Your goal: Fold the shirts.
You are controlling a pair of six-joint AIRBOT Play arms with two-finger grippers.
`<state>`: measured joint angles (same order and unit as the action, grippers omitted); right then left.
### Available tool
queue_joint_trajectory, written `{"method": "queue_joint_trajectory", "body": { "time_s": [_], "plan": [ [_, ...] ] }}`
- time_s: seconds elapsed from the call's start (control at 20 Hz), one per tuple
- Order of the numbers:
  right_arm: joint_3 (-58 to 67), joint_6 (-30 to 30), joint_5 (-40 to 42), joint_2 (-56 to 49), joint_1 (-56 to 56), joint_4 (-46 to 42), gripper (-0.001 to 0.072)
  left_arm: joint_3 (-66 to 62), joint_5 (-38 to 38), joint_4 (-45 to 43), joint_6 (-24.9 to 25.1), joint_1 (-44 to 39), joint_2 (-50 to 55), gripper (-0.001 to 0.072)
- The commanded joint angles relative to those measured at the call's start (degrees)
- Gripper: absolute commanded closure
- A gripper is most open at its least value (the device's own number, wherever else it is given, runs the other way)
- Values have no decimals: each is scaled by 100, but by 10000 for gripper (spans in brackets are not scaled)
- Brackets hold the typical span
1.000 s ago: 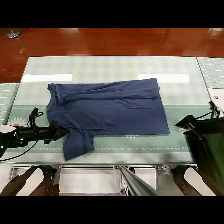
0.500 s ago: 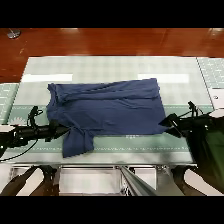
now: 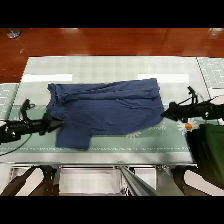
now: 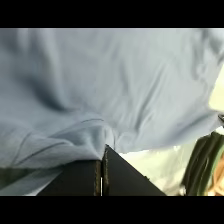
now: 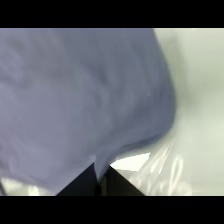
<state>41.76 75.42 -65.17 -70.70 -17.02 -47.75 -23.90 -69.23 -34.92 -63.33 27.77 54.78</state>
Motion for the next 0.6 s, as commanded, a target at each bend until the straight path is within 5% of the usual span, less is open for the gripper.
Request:
{"method": "queue_joint_trajectory", "body": {
  "time_s": [0.0, 0.55],
  "plan": [
    [890, 33, -138, -249, -4, 24, 687, -787, 129, -17, 70, 249, 103, 673],
    [3858, 160, 127, -2680, 551, 199, 687, -3971, 861, -168, -540, -931, 3316, 674]
  ]
}}
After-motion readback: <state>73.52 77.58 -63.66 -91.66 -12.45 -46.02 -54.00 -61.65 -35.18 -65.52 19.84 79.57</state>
